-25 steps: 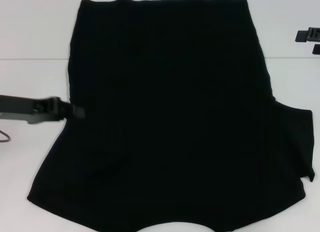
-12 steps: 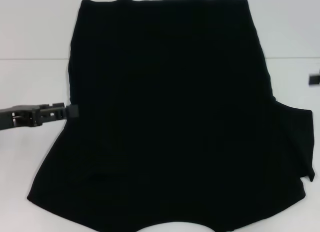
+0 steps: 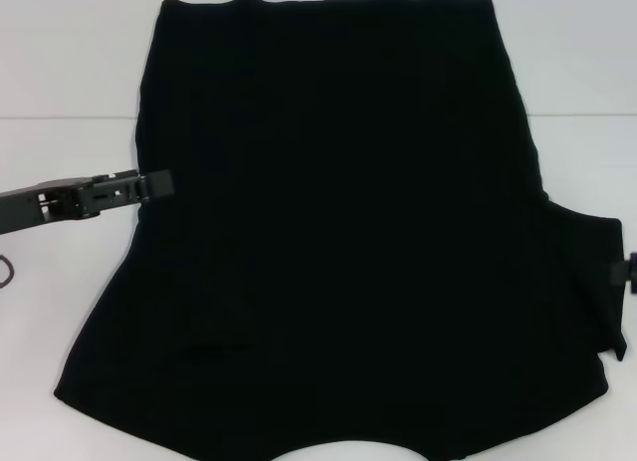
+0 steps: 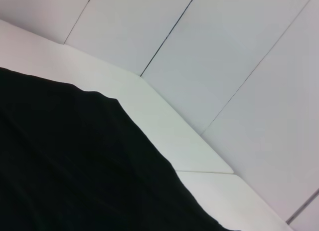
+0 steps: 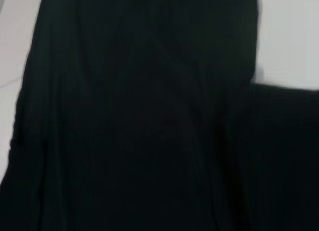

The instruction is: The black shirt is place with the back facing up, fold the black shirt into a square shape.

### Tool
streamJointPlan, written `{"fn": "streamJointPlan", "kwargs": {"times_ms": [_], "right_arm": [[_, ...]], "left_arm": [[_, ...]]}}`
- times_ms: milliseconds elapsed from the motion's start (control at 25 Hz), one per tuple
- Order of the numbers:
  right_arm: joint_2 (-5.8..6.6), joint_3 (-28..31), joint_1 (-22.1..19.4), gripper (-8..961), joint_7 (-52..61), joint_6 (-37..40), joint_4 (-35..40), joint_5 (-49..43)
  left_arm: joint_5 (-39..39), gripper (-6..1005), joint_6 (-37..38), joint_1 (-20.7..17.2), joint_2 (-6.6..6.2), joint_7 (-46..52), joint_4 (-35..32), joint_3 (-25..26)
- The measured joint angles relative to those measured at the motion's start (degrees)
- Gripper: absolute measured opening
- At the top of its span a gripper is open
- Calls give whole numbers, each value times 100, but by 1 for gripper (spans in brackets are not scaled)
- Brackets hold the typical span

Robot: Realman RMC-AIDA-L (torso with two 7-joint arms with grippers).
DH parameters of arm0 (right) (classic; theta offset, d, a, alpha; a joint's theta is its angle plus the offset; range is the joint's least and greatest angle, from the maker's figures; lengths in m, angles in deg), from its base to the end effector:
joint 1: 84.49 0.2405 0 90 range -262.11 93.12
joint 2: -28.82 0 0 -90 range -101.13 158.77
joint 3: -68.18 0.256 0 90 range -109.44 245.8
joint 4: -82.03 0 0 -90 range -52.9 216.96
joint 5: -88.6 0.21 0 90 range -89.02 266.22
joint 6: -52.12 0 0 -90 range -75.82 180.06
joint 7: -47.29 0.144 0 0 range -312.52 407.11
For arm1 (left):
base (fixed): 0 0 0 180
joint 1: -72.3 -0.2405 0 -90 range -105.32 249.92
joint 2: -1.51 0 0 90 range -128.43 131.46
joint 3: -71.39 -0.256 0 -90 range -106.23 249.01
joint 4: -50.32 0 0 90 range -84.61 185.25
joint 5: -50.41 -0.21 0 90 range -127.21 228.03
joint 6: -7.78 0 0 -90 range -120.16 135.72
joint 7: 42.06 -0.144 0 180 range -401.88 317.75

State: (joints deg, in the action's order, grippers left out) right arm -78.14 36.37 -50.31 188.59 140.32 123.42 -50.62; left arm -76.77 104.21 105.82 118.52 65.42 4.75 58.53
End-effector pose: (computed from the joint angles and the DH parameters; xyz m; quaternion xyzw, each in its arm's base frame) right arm 0.3246 0.3553 0.0993 -0.7279 0.6584 0.0999 0.1634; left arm -0.2850 0.3429 0.0796 -0.8281 -0.4354 -0.3067 0.1748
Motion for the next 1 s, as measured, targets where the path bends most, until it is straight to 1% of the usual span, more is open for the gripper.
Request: {"fn": "streamJointPlan", "kwargs": {"times_ms": [80, 200, 280, 360, 520, 840, 1000], "right_arm": [[-42, -105, 17, 611, -8, -170, -162, -77], [-74, -201, 123, 483, 1, -389, -436, -341], [-110, -227, 169, 398, 31, -444, -463, -498], [-135, -228, 183, 362, 55, -445, -438, -569], [-116, -226, 184, 291, 59, -398, -422, -584], [-59, -223, 144, 383, 59, -180, -390, -598], [-48, -188, 37, 429, 157, -7, -47, -598]], "left_arm": [[11, 899, -23, 12, 1, -8, 38, 0], [60, 901, -30, 19, 5, -13, 53, -4], [96, 901, -30, 11, 10, -15, 71, -2], [134, 901, -30, -2, 12, -16, 107, 8], [223, 901, -30, -47, 20, -18, 134, 2], [233, 900, -15, -56, 24, -19, 136, 9], [233, 900, -24, -57, 24, -11, 145, 14]]}}
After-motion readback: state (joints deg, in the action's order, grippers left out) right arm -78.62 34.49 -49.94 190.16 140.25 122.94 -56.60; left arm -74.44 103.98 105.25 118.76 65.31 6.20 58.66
